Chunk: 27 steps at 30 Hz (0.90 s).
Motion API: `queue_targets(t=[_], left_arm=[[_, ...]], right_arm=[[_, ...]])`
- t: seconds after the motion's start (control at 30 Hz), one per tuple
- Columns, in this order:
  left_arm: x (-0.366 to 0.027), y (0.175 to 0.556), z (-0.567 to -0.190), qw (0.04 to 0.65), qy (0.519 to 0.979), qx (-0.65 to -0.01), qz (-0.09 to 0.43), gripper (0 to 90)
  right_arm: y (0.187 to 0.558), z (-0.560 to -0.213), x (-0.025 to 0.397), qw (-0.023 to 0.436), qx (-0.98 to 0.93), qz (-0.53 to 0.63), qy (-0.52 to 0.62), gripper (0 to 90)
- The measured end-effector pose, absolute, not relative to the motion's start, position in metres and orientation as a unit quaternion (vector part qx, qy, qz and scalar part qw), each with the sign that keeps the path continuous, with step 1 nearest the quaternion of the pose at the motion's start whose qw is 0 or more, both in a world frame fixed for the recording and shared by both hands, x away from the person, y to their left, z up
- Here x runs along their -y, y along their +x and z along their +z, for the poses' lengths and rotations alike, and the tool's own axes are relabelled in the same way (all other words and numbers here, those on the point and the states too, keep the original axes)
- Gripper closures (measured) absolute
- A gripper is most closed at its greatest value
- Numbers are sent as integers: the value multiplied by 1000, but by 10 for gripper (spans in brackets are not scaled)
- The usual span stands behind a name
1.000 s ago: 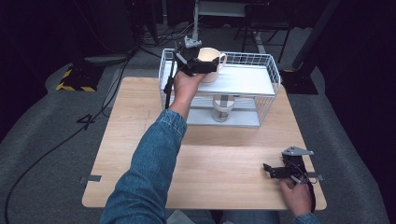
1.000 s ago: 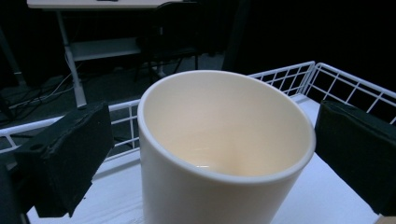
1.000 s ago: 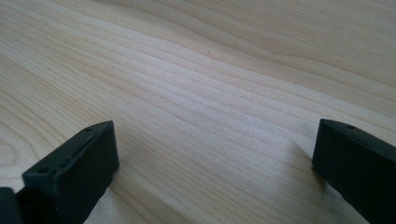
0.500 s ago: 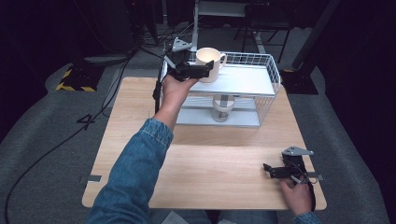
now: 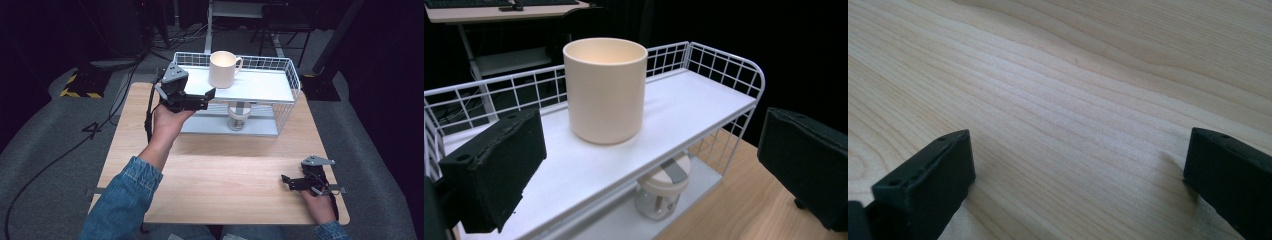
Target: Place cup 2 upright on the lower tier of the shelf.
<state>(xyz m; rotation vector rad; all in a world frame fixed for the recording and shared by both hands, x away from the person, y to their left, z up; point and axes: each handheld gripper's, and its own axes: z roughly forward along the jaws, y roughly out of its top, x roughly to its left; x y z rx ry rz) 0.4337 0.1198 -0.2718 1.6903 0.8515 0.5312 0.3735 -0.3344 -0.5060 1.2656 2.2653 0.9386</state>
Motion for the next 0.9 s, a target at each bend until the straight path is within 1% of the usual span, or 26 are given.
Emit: queue_targets(t=[0.47,0.6,0.9], left_arm=[[-152,387,-289,551,719,-359,225,0],[-161,375,-300,545,725,-355,228,0],[-183,359,-329,539,730,-363,212,0]], right_arm=[[374,-506,334,189,-806,334,450,2],[374,-506,334,190,-806,334,451,3],[374,-506,334,191,-806,334,450,5]])
